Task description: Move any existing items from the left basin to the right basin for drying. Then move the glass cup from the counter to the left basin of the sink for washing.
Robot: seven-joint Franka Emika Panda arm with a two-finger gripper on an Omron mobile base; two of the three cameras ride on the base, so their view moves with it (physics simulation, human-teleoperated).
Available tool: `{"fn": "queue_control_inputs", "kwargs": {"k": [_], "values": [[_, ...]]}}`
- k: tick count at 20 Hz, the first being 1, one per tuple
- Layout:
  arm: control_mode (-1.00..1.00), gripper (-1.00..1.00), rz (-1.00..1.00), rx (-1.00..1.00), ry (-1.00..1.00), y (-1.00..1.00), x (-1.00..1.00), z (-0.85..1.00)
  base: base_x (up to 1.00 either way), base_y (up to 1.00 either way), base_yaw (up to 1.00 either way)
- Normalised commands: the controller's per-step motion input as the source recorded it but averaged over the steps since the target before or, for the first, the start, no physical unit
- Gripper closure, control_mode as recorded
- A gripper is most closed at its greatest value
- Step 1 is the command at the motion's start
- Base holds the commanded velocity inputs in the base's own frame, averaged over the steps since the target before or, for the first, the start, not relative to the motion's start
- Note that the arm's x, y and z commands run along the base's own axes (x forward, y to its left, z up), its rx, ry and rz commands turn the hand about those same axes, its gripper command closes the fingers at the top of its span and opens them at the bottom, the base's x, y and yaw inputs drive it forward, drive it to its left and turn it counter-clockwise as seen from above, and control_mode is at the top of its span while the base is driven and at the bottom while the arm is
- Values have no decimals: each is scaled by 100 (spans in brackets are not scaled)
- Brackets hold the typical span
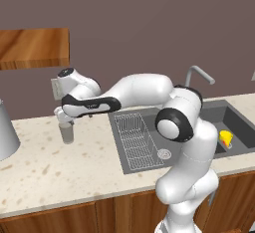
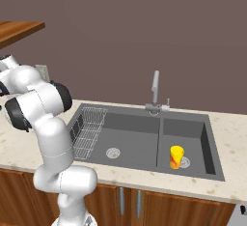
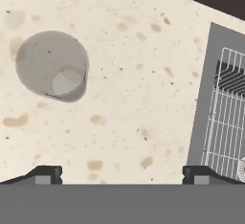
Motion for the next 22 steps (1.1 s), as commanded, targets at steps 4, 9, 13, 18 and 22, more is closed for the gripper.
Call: {"fn": "queue_control_inputs", "kwargs": {"k": [4,9,13,18,22], "values": [[-100,-100,0,0,-1,0,0,-12,0,0,0],[-100,-100,0,0,0,0,0,-13,0,0,0],[-100,-100,0,0,0,0,0,-7,0,0,0],[-100,-100,0,0,0,0,0,0,0,0,0],[-100,-100,0,0,0,0,0,-3,0,0,0]]}}
